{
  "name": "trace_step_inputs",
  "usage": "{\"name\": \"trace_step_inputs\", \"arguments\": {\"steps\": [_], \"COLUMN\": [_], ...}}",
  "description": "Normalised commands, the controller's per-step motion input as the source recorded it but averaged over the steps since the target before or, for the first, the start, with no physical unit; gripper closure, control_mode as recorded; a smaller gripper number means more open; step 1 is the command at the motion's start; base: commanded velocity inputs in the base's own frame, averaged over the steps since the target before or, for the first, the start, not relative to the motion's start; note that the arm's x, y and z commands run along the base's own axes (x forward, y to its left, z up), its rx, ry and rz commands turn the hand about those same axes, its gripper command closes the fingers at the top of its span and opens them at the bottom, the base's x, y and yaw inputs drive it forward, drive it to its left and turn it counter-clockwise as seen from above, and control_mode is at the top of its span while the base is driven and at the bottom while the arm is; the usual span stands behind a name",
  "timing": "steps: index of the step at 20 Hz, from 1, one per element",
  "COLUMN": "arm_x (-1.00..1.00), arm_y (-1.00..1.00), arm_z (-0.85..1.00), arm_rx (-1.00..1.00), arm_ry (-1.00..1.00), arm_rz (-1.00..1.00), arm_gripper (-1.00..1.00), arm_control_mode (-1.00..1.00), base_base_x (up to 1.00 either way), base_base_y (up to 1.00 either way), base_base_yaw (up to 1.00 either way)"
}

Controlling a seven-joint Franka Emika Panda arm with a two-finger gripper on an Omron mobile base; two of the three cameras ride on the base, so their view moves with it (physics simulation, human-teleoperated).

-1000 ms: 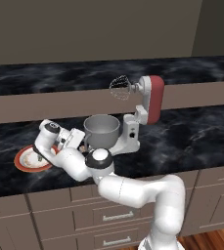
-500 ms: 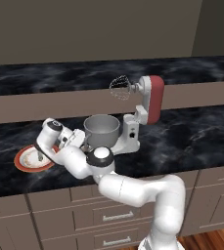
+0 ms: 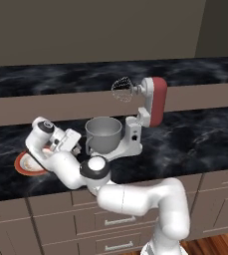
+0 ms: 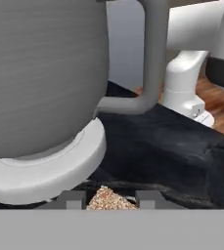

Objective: Add butter and sugar cubes to the stand mixer bowl and then turn on the stand mixer to begin making frosting.

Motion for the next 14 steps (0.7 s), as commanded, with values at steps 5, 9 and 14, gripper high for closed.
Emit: {"name": "trace_step_inputs", "arguments": {"steps": [5, 9, 14], "arm_x": [-0.22, -0.18, -0.06], "arm_y": [0.68, 0.44, 0.17], "arm_z": [0.59, 0.84, 0.91], "arm_rx": [0.05, 0.08, 0.07], "arm_ry": [-0.19, -0.15, -0.11], "arm_rz": [0.0, 0.0, 0.0], "arm_gripper": [1.0, 1.0, 1.0], "arm_control_mode": [-1.0, -1.0, -1.0], "base_base_x": [0.0, 0.0, 0.0], "base_base_y": [0.0, 0.0, 0.0], "base_base_yaw": [0.0, 0.0, 0.0]}}
